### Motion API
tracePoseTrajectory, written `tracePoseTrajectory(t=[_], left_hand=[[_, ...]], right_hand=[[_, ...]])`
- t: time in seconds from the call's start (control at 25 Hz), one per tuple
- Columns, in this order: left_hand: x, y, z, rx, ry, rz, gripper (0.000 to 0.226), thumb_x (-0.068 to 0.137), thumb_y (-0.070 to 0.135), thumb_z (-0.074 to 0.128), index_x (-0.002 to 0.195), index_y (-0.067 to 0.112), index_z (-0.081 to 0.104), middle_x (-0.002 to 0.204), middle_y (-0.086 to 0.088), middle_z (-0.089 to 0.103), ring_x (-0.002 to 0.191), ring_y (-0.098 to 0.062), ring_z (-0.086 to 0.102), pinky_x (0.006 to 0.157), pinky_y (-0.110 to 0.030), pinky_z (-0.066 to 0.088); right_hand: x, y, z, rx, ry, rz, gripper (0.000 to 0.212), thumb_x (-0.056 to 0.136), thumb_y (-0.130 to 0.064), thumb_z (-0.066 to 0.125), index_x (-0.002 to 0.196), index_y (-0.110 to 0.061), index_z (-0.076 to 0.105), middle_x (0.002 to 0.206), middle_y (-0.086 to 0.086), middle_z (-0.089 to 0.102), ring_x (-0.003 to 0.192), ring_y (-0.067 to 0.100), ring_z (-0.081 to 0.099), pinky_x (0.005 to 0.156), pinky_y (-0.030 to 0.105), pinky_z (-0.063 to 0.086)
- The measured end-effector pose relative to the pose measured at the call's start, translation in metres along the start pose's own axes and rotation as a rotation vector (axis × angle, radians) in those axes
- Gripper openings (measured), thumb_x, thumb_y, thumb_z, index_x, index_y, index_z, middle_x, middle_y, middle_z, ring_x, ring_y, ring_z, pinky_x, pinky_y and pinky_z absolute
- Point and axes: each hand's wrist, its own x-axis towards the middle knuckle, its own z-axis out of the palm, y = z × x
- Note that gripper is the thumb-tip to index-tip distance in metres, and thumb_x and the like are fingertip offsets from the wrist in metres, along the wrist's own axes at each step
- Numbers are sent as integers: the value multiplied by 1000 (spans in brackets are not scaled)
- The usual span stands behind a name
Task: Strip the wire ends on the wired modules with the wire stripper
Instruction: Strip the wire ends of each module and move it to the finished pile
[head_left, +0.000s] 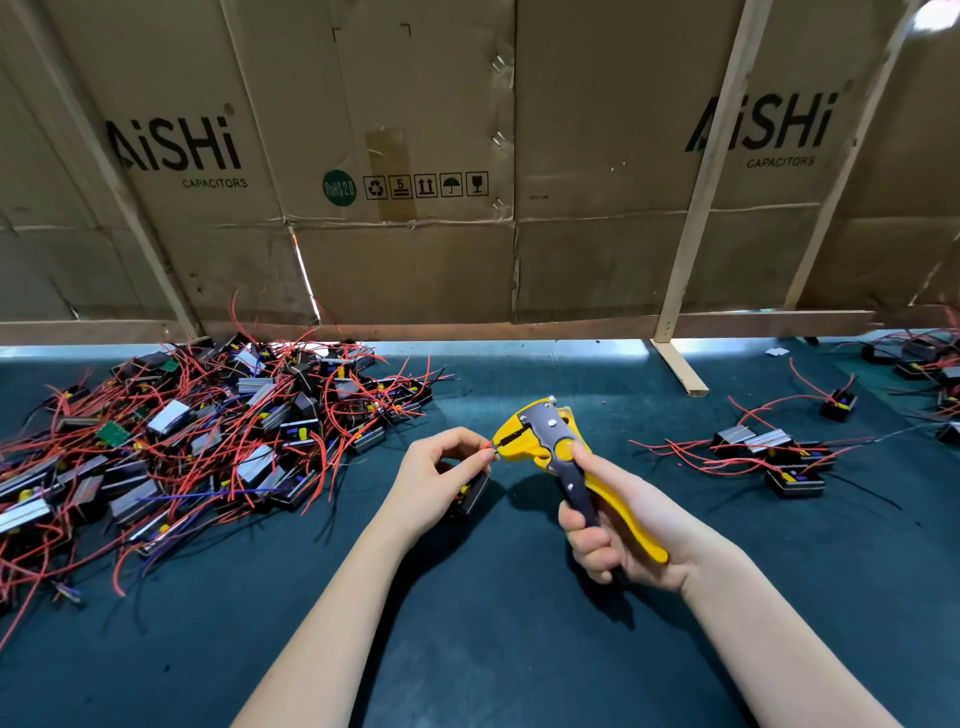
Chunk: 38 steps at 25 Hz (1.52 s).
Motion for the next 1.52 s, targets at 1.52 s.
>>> tracePoseTrajectory(t=[1.52], left_hand=[[28, 52, -31, 1222, 283, 49, 31, 89, 9, 49, 115, 21, 62, 116, -1, 61, 113, -26, 50, 89, -36, 35]], right_hand=[[9, -1, -3, 386, 59, 16, 53, 74, -41, 67, 98, 6, 59, 85, 23, 64, 75, 38, 67, 78, 49, 56]])
